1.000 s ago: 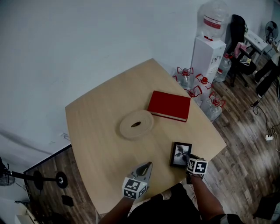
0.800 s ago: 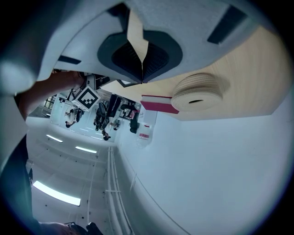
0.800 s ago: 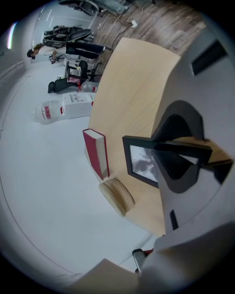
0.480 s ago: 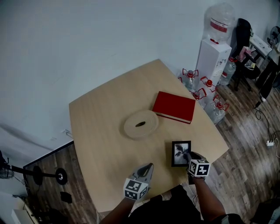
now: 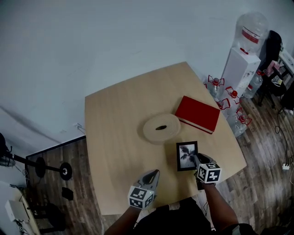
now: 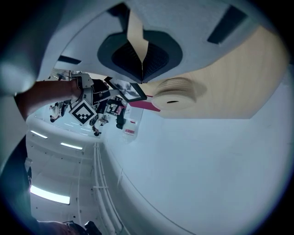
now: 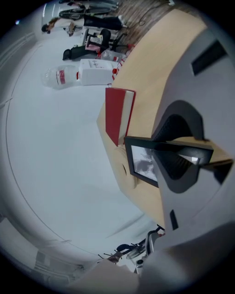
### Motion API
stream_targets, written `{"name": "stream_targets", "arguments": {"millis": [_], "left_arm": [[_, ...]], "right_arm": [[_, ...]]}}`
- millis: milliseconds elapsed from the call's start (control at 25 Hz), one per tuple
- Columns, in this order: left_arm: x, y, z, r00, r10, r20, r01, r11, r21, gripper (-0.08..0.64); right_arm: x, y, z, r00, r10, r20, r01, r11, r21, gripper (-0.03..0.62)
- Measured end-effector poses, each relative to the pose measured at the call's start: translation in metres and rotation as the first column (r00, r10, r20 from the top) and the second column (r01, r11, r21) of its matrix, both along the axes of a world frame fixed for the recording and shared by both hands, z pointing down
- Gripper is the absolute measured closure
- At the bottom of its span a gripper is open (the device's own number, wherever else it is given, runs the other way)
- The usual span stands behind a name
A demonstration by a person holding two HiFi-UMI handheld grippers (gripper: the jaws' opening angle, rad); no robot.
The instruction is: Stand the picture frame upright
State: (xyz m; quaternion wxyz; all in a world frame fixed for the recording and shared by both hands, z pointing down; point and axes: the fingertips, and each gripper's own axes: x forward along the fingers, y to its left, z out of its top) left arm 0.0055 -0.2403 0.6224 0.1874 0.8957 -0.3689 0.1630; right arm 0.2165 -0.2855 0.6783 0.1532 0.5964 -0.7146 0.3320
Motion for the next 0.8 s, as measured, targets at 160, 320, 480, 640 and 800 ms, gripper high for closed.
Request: {"name": "stream_targets", "arguments": {"millis": [160,320,480,640,800], "left_arm": [[-0.023,-0.002,-0.001,0.997,-0.077,0.001,0.077,0.997,0.002,0.555],[-0.048,-0.002,-0.002,0.988,-0.153,0.001,0.153,0.988,-0.004,0.555],[-0.074,-0.002,-0.003,0.972,-0.233,0.012,0.233,0.973,-0.005,0.555],[-0.094,-0.001,-0.002,0.956,-0.292,0.015,0.293,0.956,-0.009,0.555],[-0.102,0.001,0.002,0.949,-0.315,0.014,0.315,0.949,-0.013,0.555]], "right_arm": [[-0.031,-0.022,-0.008,0.996,-0.084,0.009,0.084,0.996,0.026,0.525],[-0.060,-0.043,-0.012,0.987,-0.160,0.008,0.160,0.987,0.037,0.525],[-0.083,-0.063,-0.011,0.975,-0.222,-0.004,0.222,0.974,0.037,0.525],[-0.104,-0.077,-0.003,0.962,-0.271,-0.023,0.271,0.963,0.014,0.525],[-0.113,-0.081,0.008,0.957,-0.287,-0.030,0.287,0.958,-0.007,0.525]]}}
